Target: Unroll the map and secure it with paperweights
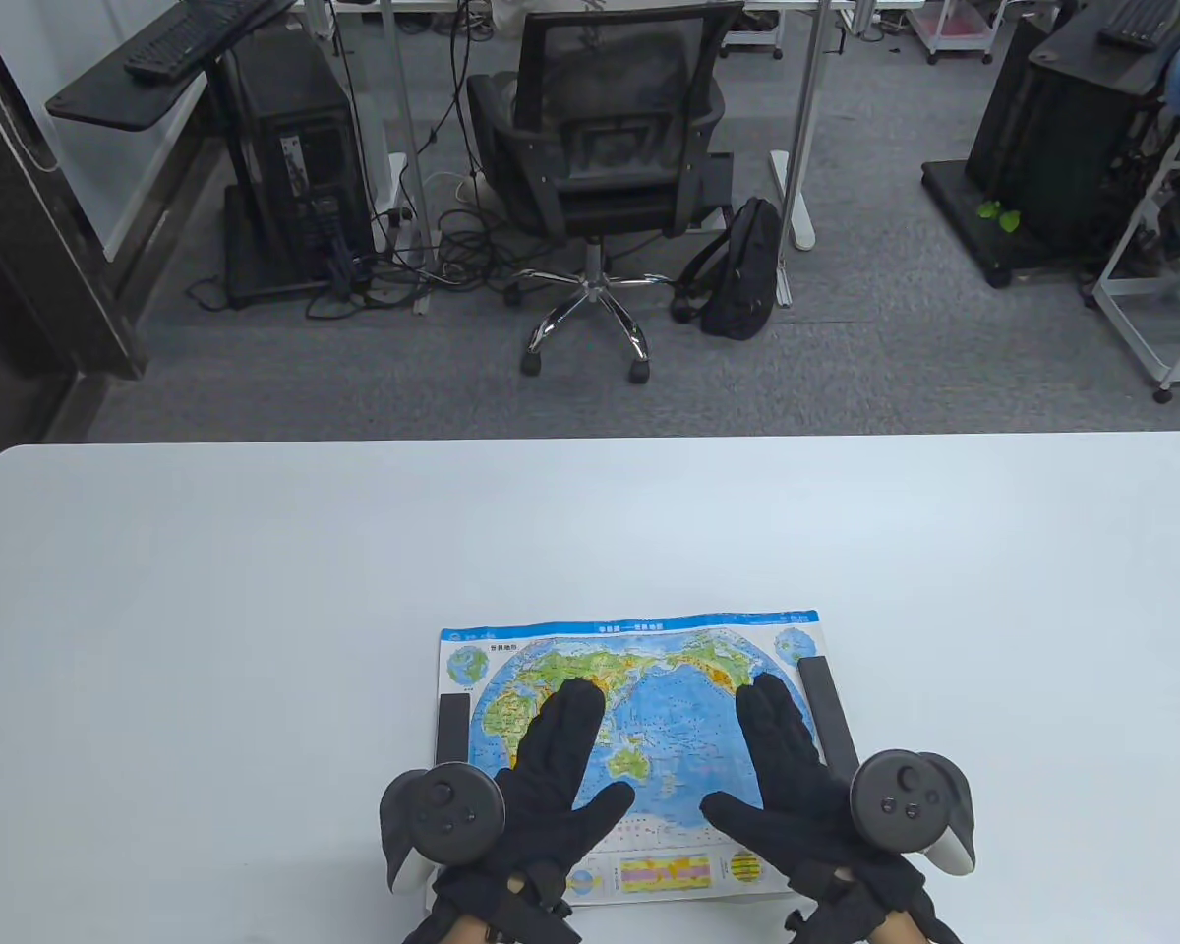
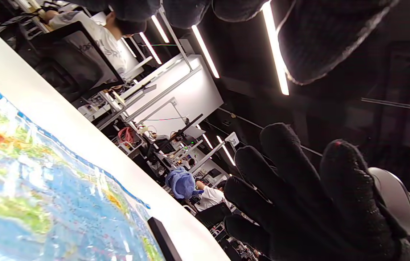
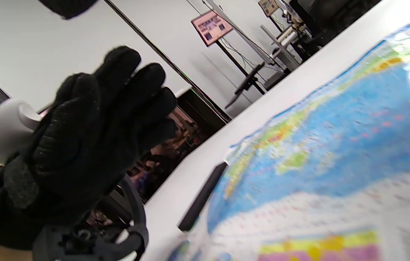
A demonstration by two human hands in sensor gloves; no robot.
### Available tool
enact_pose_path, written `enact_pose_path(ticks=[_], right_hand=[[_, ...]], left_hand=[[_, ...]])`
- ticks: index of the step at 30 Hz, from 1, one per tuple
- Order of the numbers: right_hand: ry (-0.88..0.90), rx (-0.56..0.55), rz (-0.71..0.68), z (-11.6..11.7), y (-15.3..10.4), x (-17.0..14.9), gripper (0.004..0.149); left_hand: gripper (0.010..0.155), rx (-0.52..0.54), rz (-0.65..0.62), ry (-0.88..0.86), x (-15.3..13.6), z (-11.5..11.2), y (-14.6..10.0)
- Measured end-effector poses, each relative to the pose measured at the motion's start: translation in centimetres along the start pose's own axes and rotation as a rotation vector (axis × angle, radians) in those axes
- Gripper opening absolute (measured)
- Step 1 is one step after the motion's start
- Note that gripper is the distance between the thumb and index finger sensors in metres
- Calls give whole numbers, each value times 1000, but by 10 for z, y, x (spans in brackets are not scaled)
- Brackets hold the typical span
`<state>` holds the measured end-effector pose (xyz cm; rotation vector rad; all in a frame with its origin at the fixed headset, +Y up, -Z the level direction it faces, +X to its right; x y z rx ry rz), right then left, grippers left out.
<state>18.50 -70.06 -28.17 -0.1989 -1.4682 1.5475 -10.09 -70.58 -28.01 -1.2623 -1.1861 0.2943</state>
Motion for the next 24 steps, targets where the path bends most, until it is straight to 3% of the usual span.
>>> enact_pose_path(ticks=[8,24], right_hand=[[10,29,41,9,-2,-16,81],[-2,42,54,11,-3,-17,81]], left_hand=[[79,-41,88,-55,-19,-10,-7],[80,-59,92,-27,-20,-11,-7]])
Point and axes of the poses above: the tracker on the back of each hand, its own x axis roughly to the thumb side, its own y axis roughly from the wrist to the fingertips, z = x × y, the point moved 1 cm from there along y, roughly from the wrist to the fingertips, and after that the axes turned 2 degrees about -y, right-handed, at the moved point
